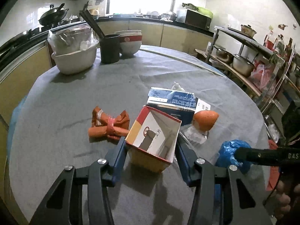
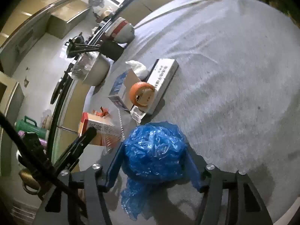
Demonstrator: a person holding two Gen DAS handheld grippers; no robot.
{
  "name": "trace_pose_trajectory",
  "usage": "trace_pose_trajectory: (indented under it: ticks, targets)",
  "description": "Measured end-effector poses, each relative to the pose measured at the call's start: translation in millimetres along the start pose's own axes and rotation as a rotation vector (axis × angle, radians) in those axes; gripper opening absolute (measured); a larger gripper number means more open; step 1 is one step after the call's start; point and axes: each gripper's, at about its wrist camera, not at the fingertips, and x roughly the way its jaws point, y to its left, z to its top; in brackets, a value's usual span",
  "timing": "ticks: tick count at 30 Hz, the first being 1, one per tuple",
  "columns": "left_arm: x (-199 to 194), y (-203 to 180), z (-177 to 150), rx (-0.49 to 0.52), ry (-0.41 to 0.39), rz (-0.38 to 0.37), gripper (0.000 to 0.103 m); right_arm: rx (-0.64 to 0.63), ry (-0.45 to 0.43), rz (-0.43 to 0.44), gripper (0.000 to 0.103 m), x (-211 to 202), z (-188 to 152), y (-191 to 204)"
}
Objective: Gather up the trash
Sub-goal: 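Grasp the small cardboard box with the left gripper while the right grasps the blue bag, then carry the box and blue bag to the red basket and release both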
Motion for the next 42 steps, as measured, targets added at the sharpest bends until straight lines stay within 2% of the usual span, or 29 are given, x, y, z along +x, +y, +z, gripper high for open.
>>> trace_pose_trajectory:
  ticks: [1,3,4,5,8,10,11,12,13,14,17,20,23,27,29,35,38,42]
  targets:
    - [-3,1,-1,-0.008,-0.002,0.000,0.052,-0.004,-0.002,0.003,0.062,-1,0,0]
    - [-14,3,-5,-0.025,-0.016,-0.012,0.052,-0.018,-0.014,0.018,0.050,-6,-1,1]
    - [-19,5,-6,-0.037,-0.021,-0.024,0.052,-0.033,-0.022,0.026,0.048,-10,-1,2]
    - [-25,7,-8,-0.049,-0.027,-0.034,0.052,-0.045,-0.029,0.025,0.040,-14,-2,4]
    - [-49,7,-15,-0.060,-0.067,-0.030,0.052,-0.091,-0.037,0.022,0.039,-23,-4,6]
    - [-60,7,-21,-0.069,-0.075,-0.028,0.052,-0.072,-0.005,0.036,0.041,-24,-6,2]
    - [-64,6,-24,-0.074,-0.079,-0.036,0.052,-0.051,0.008,0.052,0.047,-26,-7,-2]
    - [-70,4,-29,-0.079,-0.083,-0.051,0.052,-0.036,0.013,0.057,0.066,-27,-7,-4]
    - [-74,3,-33,-0.082,-0.080,-0.063,0.052,-0.019,0.012,0.059,0.074,-29,-8,-7]
    - [-77,2,-38,-0.087,-0.070,-0.075,0.052,-0.002,0.001,0.069,0.076,-32,-9,-9]
    - [-83,6,-50,-0.145,-0.053,-0.134,0.052,0.022,0.013,0.098,0.076,-33,-10,-10]
    - [-85,14,-57,-0.215,-0.046,-0.171,0.052,0.002,0.027,0.083,0.076,-30,-14,-4]
    - [-90,14,-62,-0.228,-0.053,-0.136,0.052,-0.023,0.049,0.043,0.076,-18,-18,3]
    - [-94,4,-67,-0.210,-0.049,-0.054,0.052,-0.029,0.083,-0.015,0.077,2,-24,6]
    - [-95,-2,-70,-0.195,-0.045,-0.019,0.052,-0.051,0.042,-0.026,0.076,3,-26,8]
    - [-95,-19,-71,-0.176,-0.031,-0.007,0.052,-0.134,0.014,-0.054,0.065,7,-28,14]
    - [-94,-27,-68,-0.157,-0.017,0.017,0.052,-0.137,-0.015,-0.038,0.064,1,-31,10]
    - [-99,-38,-65,-0.140,-0.022,0.012,0.052,-0.163,-0.074,-0.019,0.064,-20,-33,2]
